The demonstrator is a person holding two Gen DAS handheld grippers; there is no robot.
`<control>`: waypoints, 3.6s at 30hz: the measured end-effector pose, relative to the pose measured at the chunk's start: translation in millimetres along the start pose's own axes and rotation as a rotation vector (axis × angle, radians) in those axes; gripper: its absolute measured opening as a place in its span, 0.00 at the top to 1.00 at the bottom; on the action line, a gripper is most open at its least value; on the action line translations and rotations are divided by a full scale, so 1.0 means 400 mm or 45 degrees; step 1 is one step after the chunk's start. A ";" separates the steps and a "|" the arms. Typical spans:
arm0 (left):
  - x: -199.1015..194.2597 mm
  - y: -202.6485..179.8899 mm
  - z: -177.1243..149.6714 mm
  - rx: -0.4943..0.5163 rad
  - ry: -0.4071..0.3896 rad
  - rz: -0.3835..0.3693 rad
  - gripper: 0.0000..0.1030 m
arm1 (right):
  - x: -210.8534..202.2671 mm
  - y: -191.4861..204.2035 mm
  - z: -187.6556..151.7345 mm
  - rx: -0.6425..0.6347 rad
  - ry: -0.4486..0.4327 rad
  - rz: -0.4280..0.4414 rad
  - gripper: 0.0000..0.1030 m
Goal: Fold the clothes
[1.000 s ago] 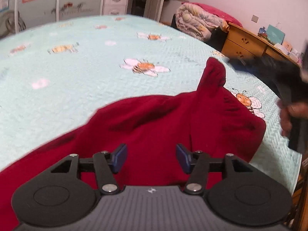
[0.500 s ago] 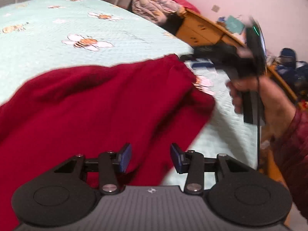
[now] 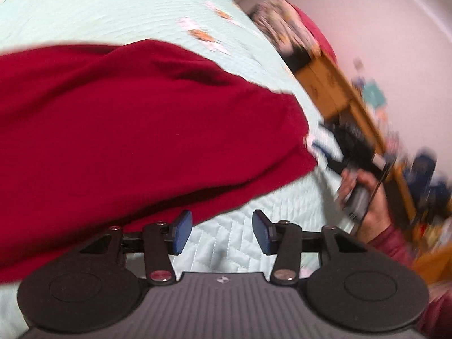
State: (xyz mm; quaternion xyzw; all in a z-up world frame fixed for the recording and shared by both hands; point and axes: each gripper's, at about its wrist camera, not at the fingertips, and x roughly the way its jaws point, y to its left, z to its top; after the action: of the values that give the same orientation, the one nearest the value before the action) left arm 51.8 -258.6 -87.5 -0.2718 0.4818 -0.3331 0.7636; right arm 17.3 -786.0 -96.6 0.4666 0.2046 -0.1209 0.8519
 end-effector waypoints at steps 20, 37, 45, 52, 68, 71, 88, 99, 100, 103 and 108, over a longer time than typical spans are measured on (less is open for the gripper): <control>-0.074 0.081 -0.044 -0.590 -0.212 -0.182 0.40 | -0.048 0.127 -0.307 0.109 0.551 0.202 0.48; -0.002 0.040 -0.056 -0.693 -0.255 -0.263 0.36 | -0.056 0.245 -0.453 0.114 0.739 0.345 0.92; -0.041 0.064 -0.046 -0.698 -0.417 -0.151 0.36 | -0.090 0.235 -0.431 0.109 0.690 0.388 0.94; -0.028 0.078 -0.044 -0.693 -0.370 -0.093 0.56 | -0.090 0.229 -0.427 0.017 0.670 0.349 0.96; -0.044 0.060 -0.019 -0.627 -0.351 -0.117 1.00 | -0.020 0.018 -0.115 0.267 0.049 0.072 0.58; -0.042 0.052 -0.011 -0.623 -0.344 -0.119 1.00 | 0.035 -0.012 -0.092 0.368 0.066 0.100 0.58; -0.051 -0.016 -0.024 -0.285 -0.209 0.037 1.00 | -0.072 -0.030 -0.090 0.199 0.099 0.079 0.99; 0.036 0.049 -0.038 -0.334 -0.159 0.099 0.99 | -0.090 -0.080 -0.102 0.114 0.075 0.063 0.85; 0.036 0.054 -0.038 -0.349 -0.159 0.092 0.99 | -0.112 -0.085 -0.101 0.122 0.049 0.064 0.80; 0.036 0.054 -0.034 -0.362 -0.157 0.086 0.99 | -0.126 -0.107 -0.091 0.128 0.029 -0.009 0.56; 0.033 0.055 -0.032 -0.376 -0.144 0.081 0.99 | -0.086 -0.117 -0.077 0.159 0.082 0.026 0.54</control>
State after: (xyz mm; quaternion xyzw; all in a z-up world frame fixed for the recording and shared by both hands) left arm 49.5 -255.9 -116.1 -0.3838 0.4902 -0.2184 0.7514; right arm -39.3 -784.4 -130.4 0.5244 0.2192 -0.1096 0.8154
